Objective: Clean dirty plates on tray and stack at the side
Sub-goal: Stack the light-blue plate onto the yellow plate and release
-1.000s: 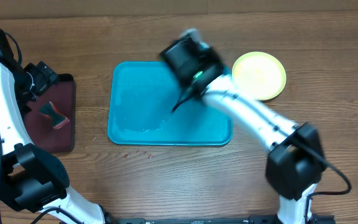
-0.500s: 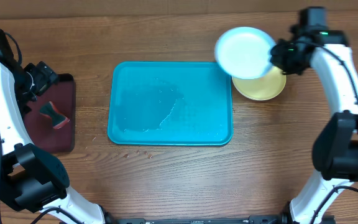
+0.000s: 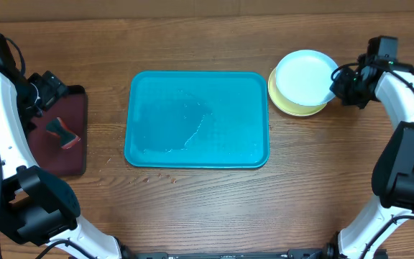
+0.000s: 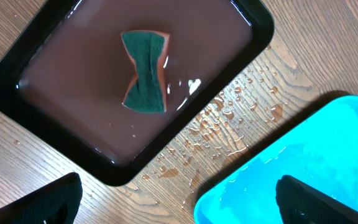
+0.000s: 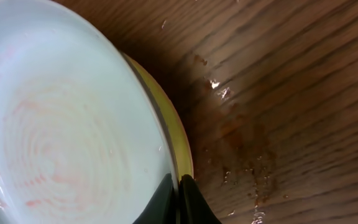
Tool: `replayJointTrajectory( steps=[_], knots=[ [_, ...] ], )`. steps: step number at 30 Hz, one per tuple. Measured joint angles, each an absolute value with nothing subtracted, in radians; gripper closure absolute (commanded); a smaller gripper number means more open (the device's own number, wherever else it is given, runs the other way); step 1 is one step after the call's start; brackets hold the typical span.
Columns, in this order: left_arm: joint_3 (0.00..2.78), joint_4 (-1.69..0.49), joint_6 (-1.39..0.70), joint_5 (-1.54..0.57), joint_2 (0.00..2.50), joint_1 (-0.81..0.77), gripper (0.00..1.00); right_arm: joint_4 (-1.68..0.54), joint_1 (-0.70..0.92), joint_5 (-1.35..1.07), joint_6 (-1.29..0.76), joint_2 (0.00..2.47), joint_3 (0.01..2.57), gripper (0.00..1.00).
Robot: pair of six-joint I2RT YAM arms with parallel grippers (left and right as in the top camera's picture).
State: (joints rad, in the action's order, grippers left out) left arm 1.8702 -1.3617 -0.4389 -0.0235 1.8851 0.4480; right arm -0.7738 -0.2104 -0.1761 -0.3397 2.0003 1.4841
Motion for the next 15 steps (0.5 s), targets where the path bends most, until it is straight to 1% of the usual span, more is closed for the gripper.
replayJointTrajectory(
  steps=[1, 2, 4, 7, 8, 13, 15],
  knots=[
    [1.87, -1.361, -0.439, -0.023, 1.885, 0.448, 0.0, -0.77, -0.205, -0.176, -0.339, 2.001, 1.476, 0.96],
    [1.87, -1.362, -0.439, -0.023, 1.885, 0.448, 0.0, -0.764, -0.199, -0.176, -0.339, 2.003, 1.468, 0.94],
    [1.87, -1.362, -0.439, -0.023, 1.885, 0.448, 0.0, -0.756, -0.185, -0.176, -0.339, 2.01, 1.464, 0.86],
    [1.87, -1.362, -0.439, -0.023, 1.885, 0.448, 0.0, -0.748, -0.16, -0.176, -0.332, 2.022, 1.464, 0.64],
    [1.87, -1.362, -0.439, -0.023, 1.885, 0.448, 0.0, -0.748, -0.152, -0.176, -0.337, 2.025, 1.464, 0.61],
    [1.87, -1.362, -0.439, -0.023, 1.885, 0.448, 0.0, -0.753, -0.128, -0.177, -0.34, 2.027, 1.464, 0.52],
    [1.87, -1.362, -0.439, -0.023, 1.885, 0.448, 0.0, -0.762, -0.126, -0.177, -0.339, 2.027, 1.464, 0.47]
  ],
)
